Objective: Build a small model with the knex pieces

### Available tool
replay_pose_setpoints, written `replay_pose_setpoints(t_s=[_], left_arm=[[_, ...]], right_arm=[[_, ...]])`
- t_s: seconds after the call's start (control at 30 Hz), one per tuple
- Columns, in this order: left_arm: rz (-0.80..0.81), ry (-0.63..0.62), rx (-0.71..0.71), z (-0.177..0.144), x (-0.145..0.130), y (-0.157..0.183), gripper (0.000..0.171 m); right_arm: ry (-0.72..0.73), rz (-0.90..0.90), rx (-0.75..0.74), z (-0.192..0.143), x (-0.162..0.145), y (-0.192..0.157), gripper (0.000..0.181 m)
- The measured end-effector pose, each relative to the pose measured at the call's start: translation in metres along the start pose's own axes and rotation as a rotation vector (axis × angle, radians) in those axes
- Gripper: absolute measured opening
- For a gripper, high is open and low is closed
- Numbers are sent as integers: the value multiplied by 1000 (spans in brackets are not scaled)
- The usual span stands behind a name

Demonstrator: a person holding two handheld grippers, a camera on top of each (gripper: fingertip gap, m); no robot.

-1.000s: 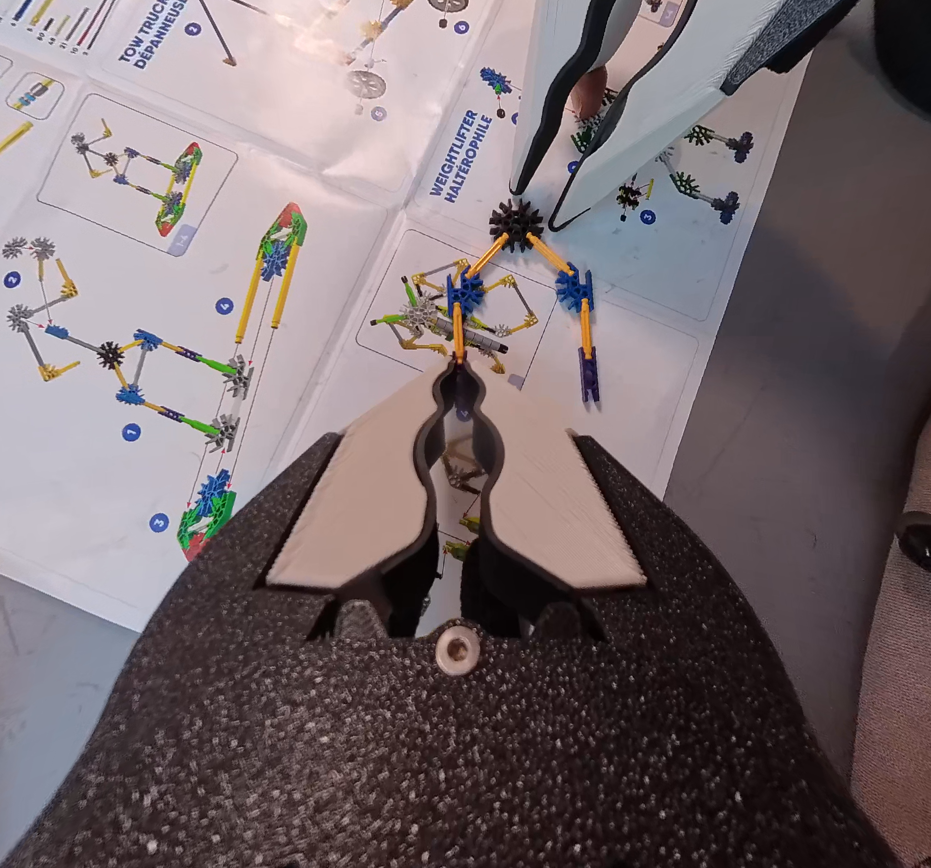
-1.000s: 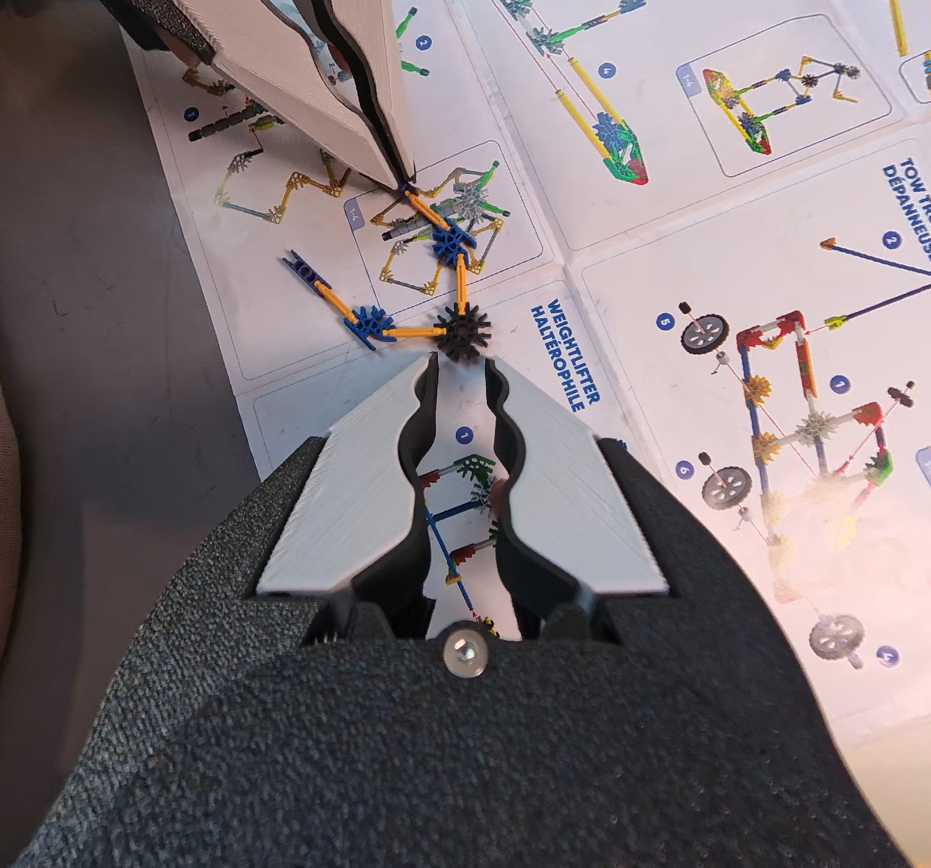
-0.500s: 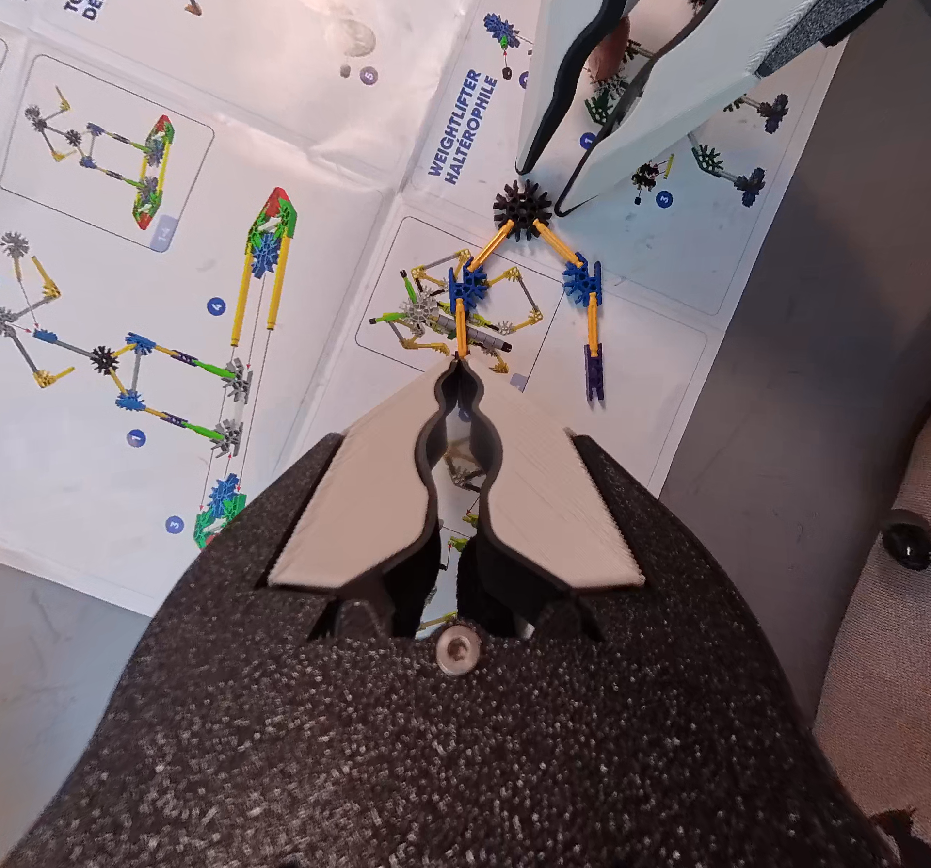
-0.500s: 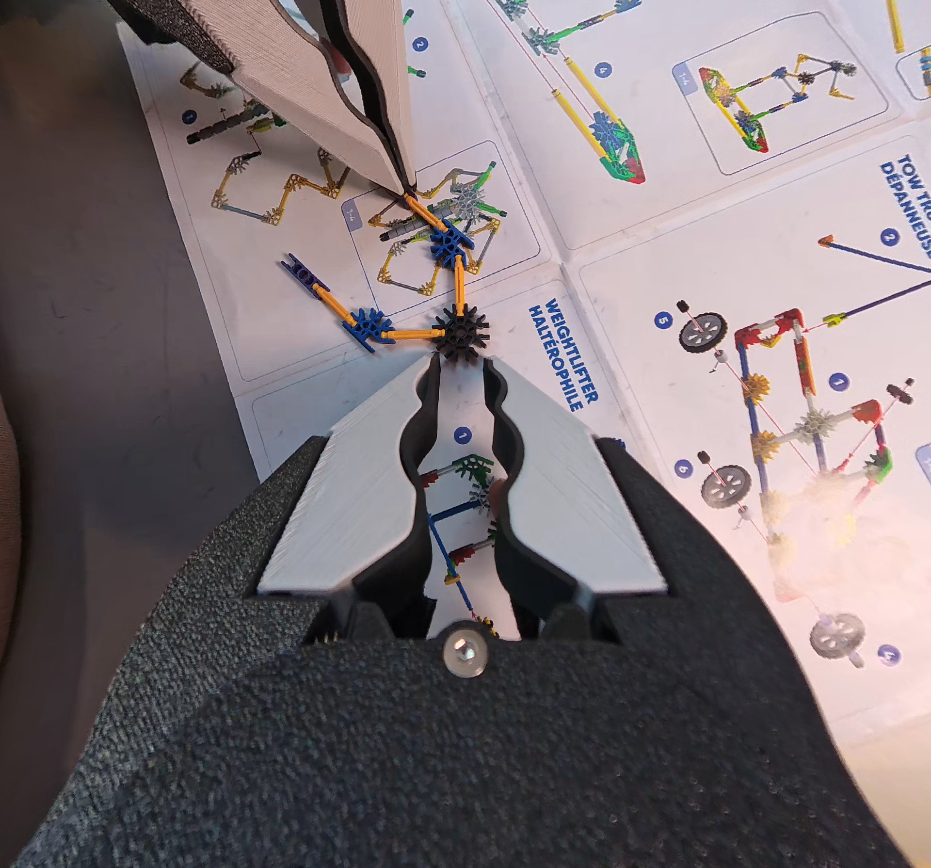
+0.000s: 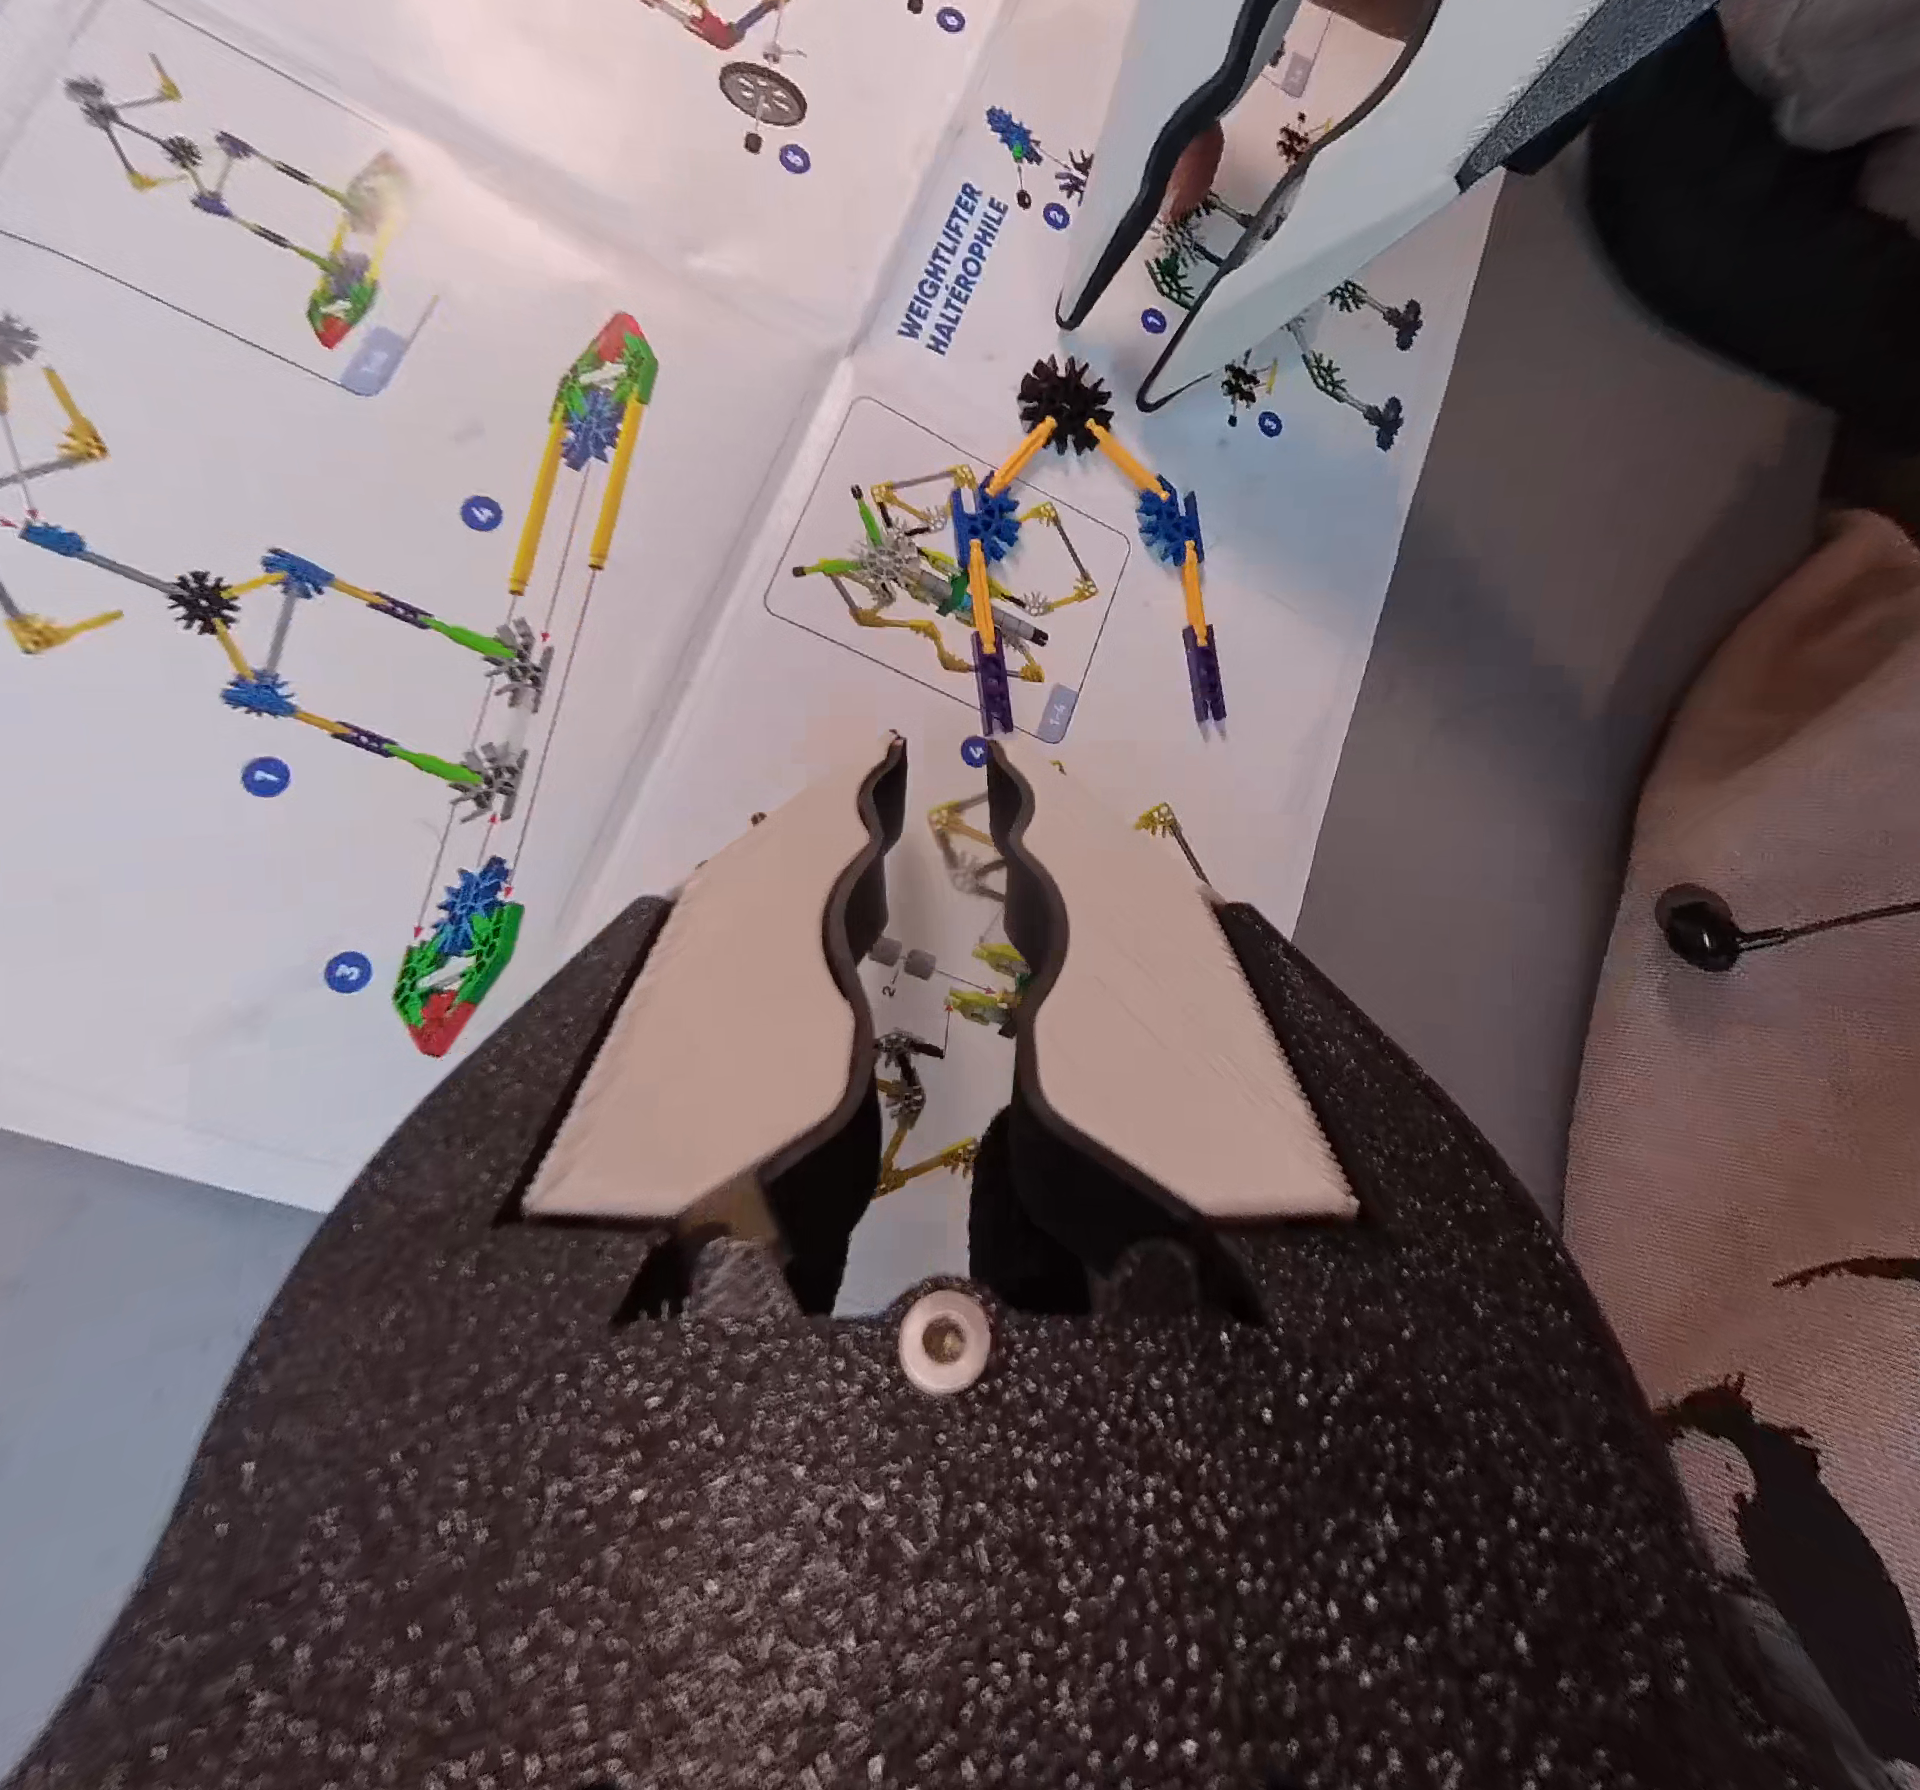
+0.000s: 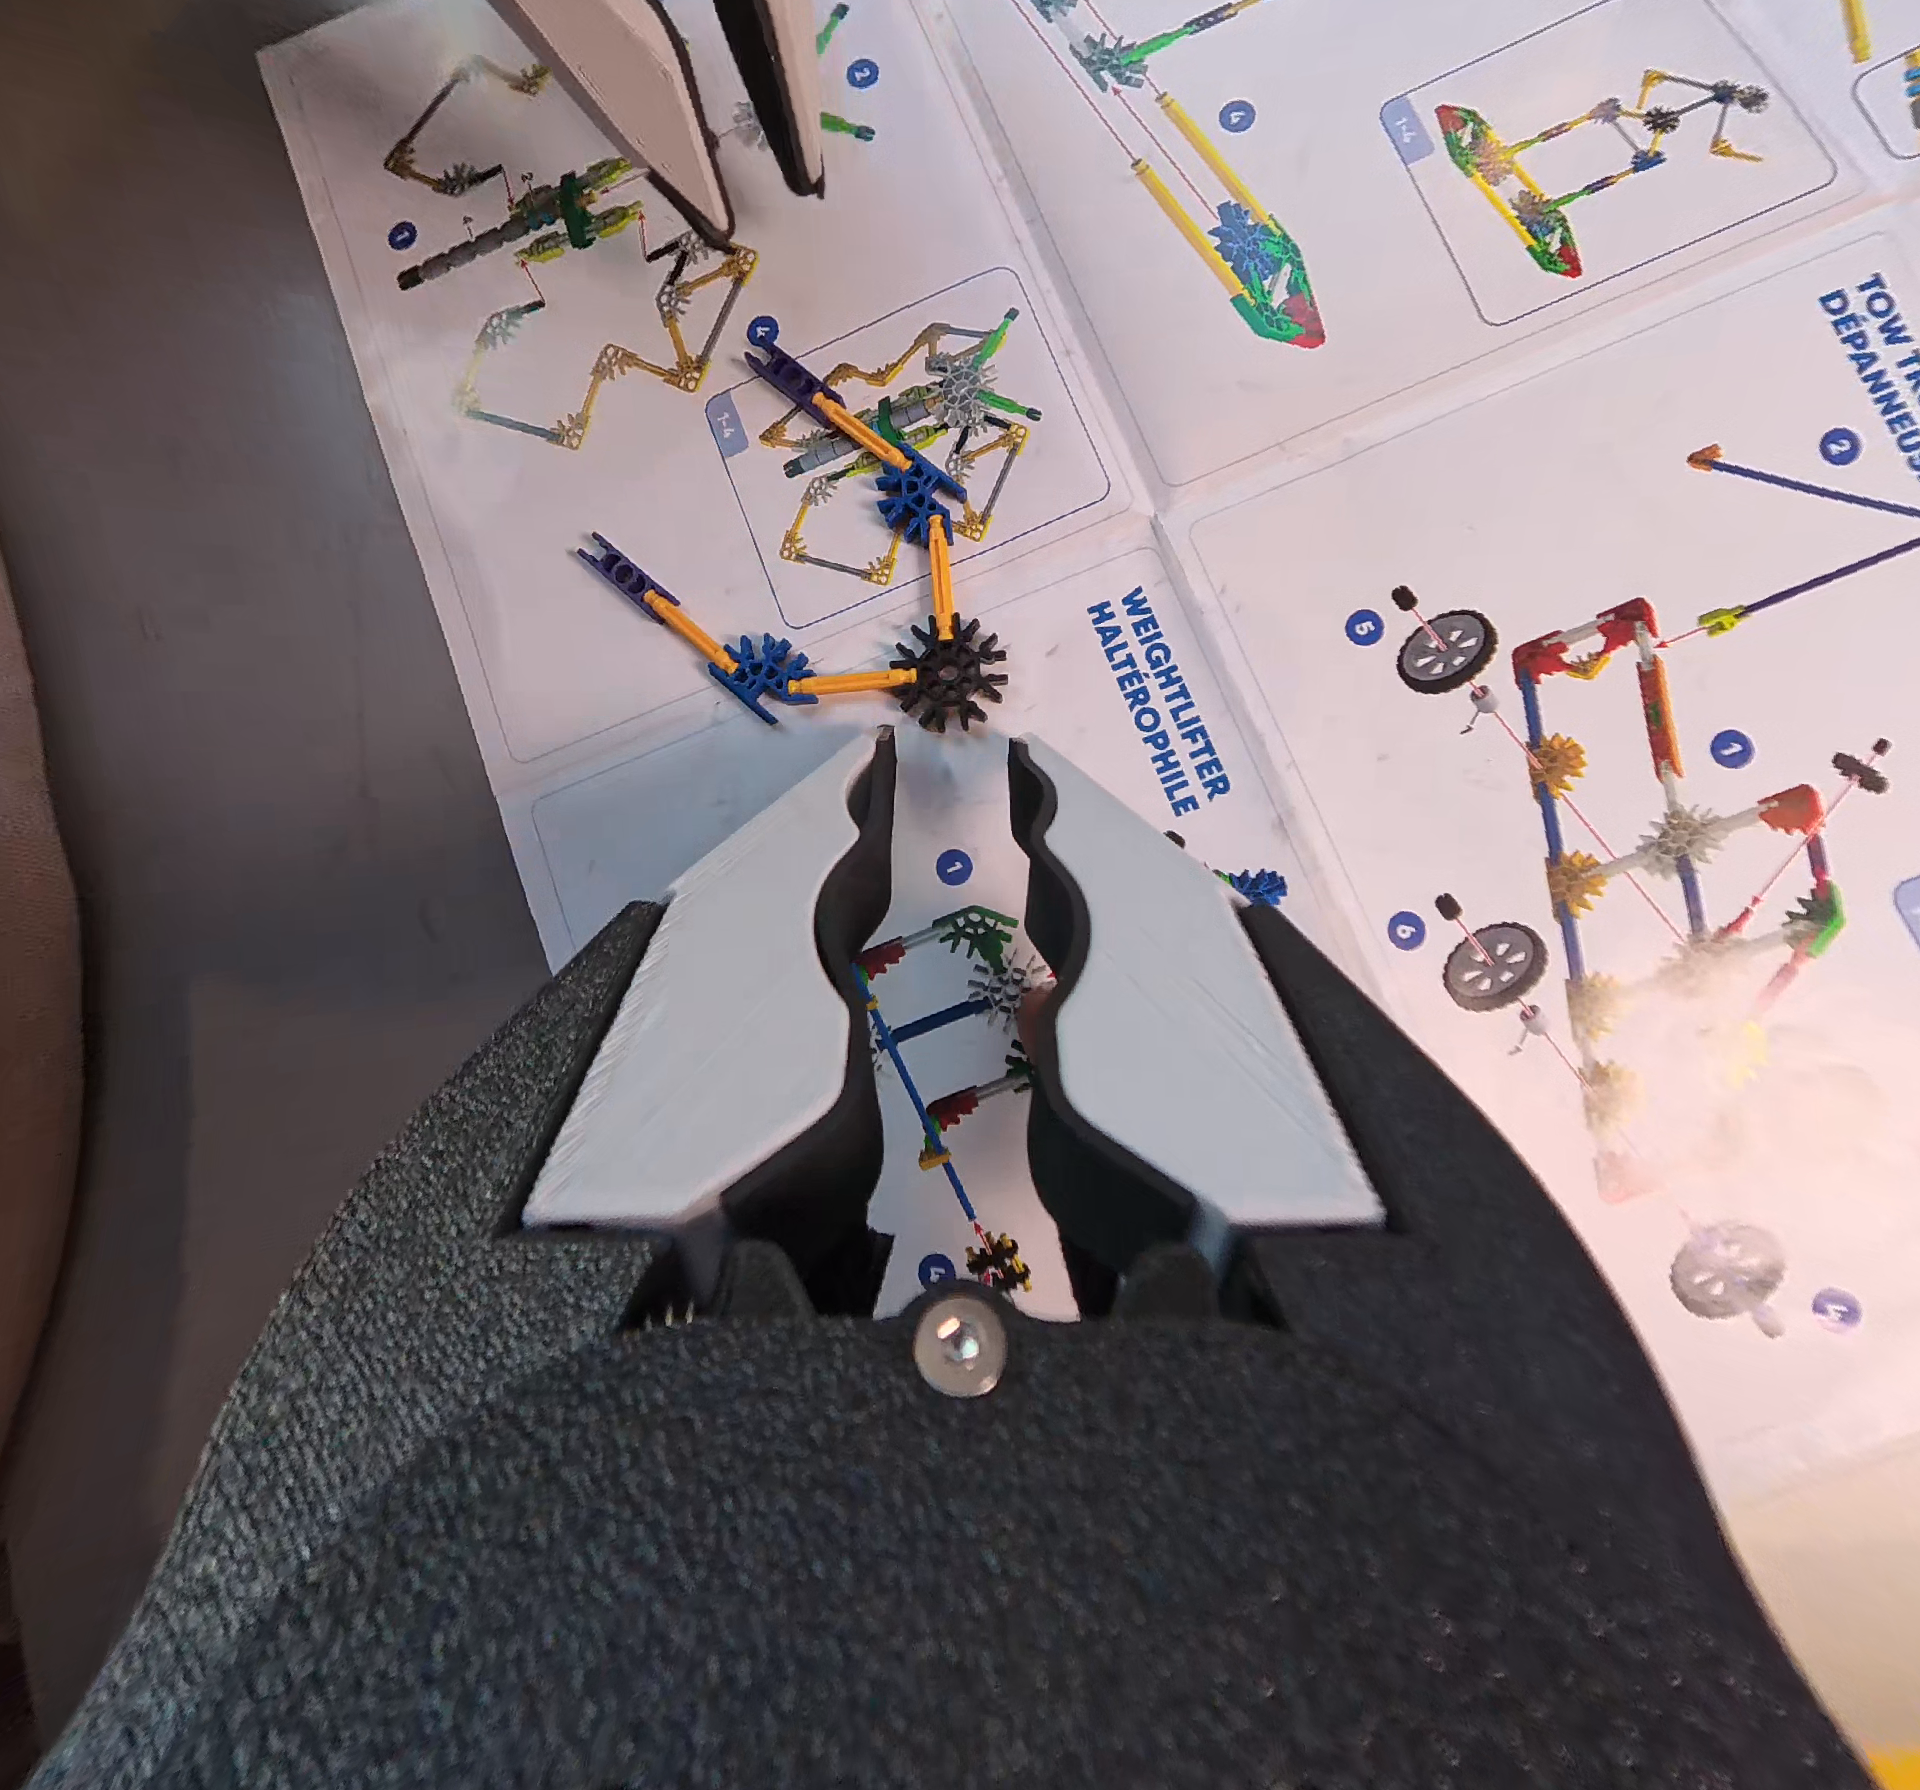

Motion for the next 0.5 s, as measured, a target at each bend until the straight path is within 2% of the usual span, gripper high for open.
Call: replay_pose_setpoints(t_s=[0.23,0.5], left_arm=[[58,8,-49,14,-4,11,15],[145,-19,-123,22,-2,32,13]], right_arm=[[-69,-51,-13,1,1,-8,13],[-100,-112,-57,16,25,-3,9]])
Point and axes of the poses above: each gripper's, where its closed fingertips meet, z out along the fingers, x out of its top, y = z × x across the jaws, the point moved 9 cm from there along -z, back along the fingers, and after that the axes turned 13 degrees about z, right-handed, at the moved point
